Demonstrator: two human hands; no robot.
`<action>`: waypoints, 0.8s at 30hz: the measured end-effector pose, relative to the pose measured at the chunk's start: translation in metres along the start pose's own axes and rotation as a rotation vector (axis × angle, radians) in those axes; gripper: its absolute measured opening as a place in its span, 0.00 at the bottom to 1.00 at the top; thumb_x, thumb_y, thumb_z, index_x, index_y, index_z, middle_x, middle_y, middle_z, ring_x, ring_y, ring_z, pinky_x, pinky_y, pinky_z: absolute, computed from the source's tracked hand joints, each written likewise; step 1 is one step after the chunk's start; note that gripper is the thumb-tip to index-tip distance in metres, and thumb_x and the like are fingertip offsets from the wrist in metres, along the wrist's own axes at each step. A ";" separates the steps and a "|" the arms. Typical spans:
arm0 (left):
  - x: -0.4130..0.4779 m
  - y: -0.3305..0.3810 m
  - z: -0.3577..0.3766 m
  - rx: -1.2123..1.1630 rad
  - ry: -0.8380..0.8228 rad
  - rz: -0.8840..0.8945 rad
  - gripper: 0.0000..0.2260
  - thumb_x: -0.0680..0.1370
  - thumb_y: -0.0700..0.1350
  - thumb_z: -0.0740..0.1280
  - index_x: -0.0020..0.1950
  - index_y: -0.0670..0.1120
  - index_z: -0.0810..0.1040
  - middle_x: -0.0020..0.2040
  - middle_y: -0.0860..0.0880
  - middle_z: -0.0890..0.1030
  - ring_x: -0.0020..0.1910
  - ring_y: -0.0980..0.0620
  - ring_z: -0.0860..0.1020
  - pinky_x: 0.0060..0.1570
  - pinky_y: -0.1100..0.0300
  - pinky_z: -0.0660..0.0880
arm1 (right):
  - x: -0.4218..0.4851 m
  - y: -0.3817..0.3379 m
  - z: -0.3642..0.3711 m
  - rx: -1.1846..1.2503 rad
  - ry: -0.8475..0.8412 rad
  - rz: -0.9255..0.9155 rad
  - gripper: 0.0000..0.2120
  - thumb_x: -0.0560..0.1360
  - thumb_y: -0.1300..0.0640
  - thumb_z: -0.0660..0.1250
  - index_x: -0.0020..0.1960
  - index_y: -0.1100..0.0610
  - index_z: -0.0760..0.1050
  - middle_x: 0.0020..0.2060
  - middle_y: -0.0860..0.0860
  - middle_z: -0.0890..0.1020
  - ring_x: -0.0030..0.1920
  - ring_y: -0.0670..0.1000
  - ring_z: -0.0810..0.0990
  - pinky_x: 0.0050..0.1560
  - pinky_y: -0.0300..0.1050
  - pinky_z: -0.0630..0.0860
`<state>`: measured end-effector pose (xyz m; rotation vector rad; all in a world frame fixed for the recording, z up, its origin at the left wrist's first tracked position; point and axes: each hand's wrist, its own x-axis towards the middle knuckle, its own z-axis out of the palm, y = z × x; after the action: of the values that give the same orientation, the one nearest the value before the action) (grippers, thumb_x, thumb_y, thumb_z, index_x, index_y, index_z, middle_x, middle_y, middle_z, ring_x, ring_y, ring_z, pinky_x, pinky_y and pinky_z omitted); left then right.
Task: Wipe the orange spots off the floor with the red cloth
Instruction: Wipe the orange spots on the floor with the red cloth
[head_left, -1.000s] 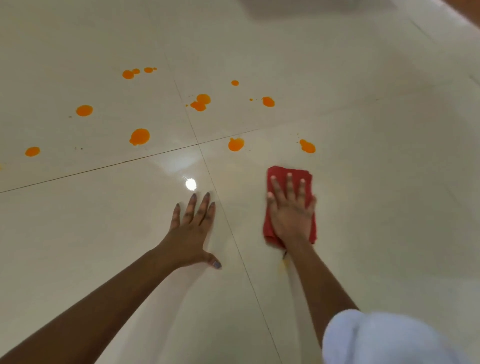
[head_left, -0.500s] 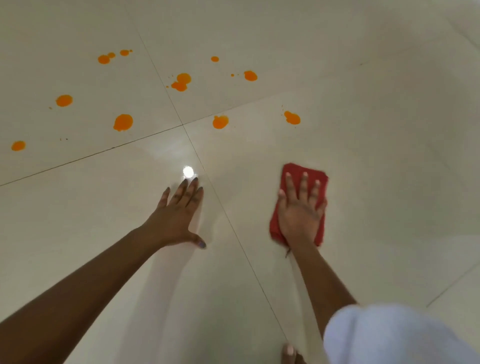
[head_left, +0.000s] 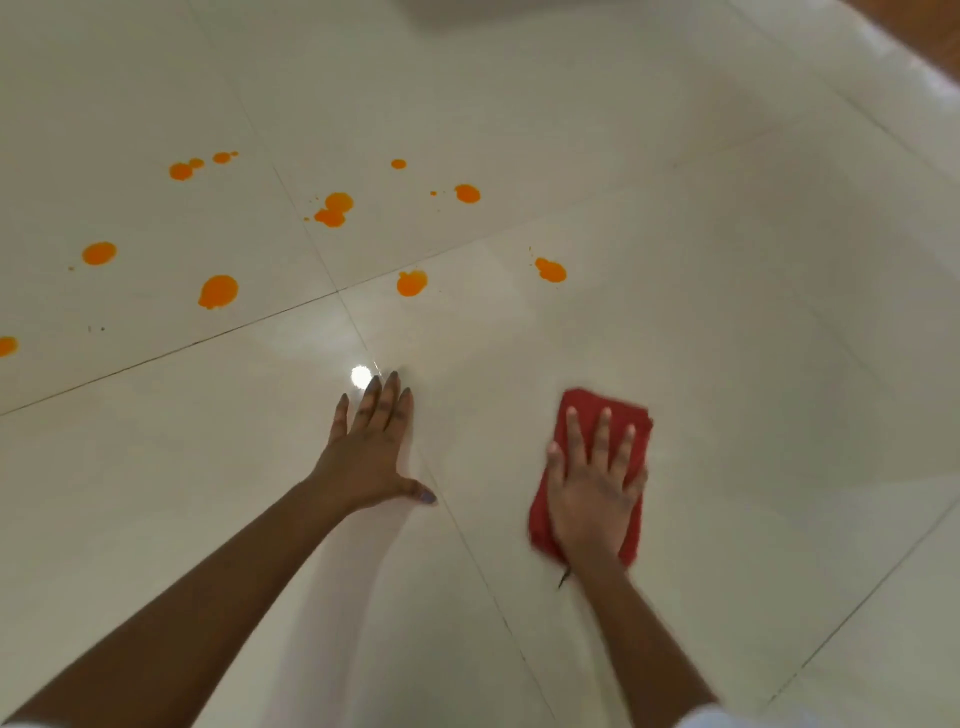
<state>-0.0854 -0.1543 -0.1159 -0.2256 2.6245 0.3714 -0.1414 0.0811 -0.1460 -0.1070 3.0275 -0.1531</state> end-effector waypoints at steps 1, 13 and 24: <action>0.007 0.007 -0.001 0.001 0.012 -0.012 0.57 0.64 0.71 0.66 0.74 0.45 0.33 0.74 0.46 0.29 0.72 0.48 0.29 0.69 0.45 0.32 | -0.018 -0.008 0.000 0.013 -0.010 -0.028 0.26 0.76 0.42 0.46 0.73 0.45 0.57 0.73 0.55 0.62 0.73 0.62 0.56 0.66 0.68 0.57; 0.038 0.038 -0.021 0.009 -0.071 -0.144 0.55 0.65 0.66 0.70 0.75 0.46 0.37 0.75 0.45 0.31 0.74 0.43 0.33 0.72 0.41 0.43 | 0.132 -0.026 -0.038 -0.105 -0.371 -0.254 0.27 0.79 0.39 0.42 0.74 0.42 0.36 0.75 0.52 0.37 0.74 0.60 0.35 0.70 0.66 0.41; 0.037 0.044 -0.027 0.049 -0.150 -0.190 0.55 0.66 0.66 0.68 0.74 0.45 0.32 0.71 0.47 0.26 0.73 0.42 0.31 0.71 0.40 0.44 | 0.154 -0.014 -0.064 -0.291 -0.638 -0.433 0.32 0.77 0.35 0.43 0.73 0.44 0.30 0.73 0.54 0.30 0.72 0.63 0.32 0.70 0.65 0.41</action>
<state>-0.1388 -0.1246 -0.1006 -0.4107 2.4370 0.2488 -0.3001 0.0616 -0.0974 -0.6899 2.3292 0.2448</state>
